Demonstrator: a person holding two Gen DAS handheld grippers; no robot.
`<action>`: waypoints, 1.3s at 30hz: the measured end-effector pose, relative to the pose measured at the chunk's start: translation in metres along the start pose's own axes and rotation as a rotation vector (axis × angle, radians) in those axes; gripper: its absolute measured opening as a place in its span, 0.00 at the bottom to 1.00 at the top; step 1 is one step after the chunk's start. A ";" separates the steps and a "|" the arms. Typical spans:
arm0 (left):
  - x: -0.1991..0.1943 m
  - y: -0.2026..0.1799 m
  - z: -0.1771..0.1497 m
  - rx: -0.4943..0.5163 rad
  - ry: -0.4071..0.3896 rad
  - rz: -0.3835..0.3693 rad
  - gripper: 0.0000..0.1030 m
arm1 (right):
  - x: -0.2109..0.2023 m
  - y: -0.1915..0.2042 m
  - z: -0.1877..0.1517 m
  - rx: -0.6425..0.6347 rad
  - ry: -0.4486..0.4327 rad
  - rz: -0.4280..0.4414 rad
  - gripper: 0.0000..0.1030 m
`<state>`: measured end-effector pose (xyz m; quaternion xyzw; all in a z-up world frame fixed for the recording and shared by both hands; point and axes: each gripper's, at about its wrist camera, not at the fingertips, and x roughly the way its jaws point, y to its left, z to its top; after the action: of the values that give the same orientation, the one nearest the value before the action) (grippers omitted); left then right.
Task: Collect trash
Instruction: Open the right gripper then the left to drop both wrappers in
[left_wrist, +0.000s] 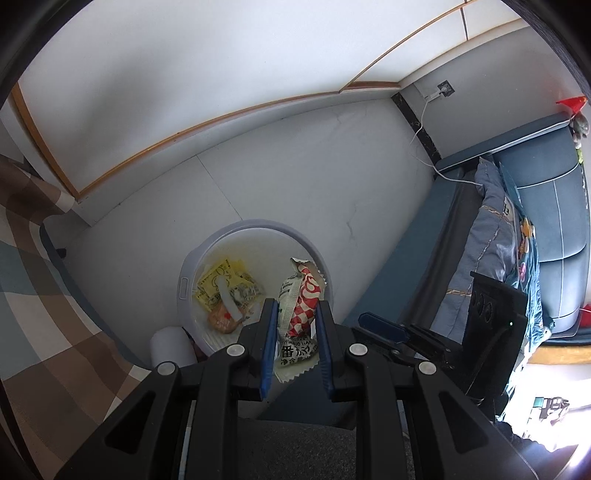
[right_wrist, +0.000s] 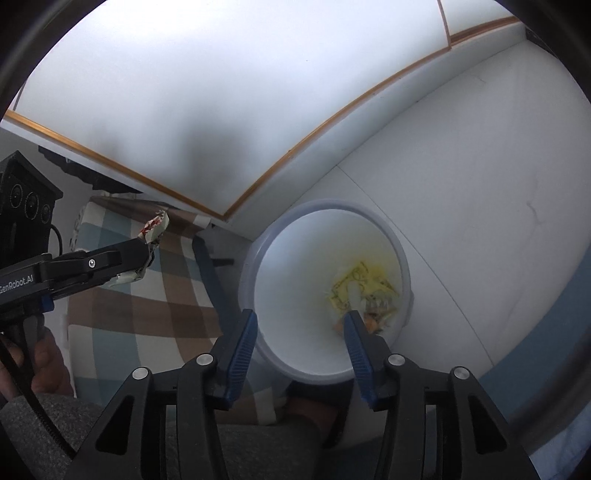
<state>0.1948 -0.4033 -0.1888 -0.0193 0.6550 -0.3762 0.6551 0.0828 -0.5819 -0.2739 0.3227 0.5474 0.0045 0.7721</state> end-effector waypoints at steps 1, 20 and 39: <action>0.002 -0.001 0.000 0.004 0.007 0.011 0.15 | -0.001 -0.002 0.001 0.005 -0.001 -0.005 0.52; 0.035 -0.008 0.003 -0.001 0.166 0.066 0.15 | -0.021 -0.028 0.005 0.130 -0.058 -0.042 0.74; 0.003 -0.002 -0.007 -0.063 0.057 0.133 0.63 | -0.036 -0.023 -0.002 0.149 -0.074 -0.046 0.76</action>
<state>0.1870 -0.4028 -0.1916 0.0147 0.6848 -0.3115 0.6586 0.0593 -0.6119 -0.2554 0.3667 0.5246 -0.0658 0.7655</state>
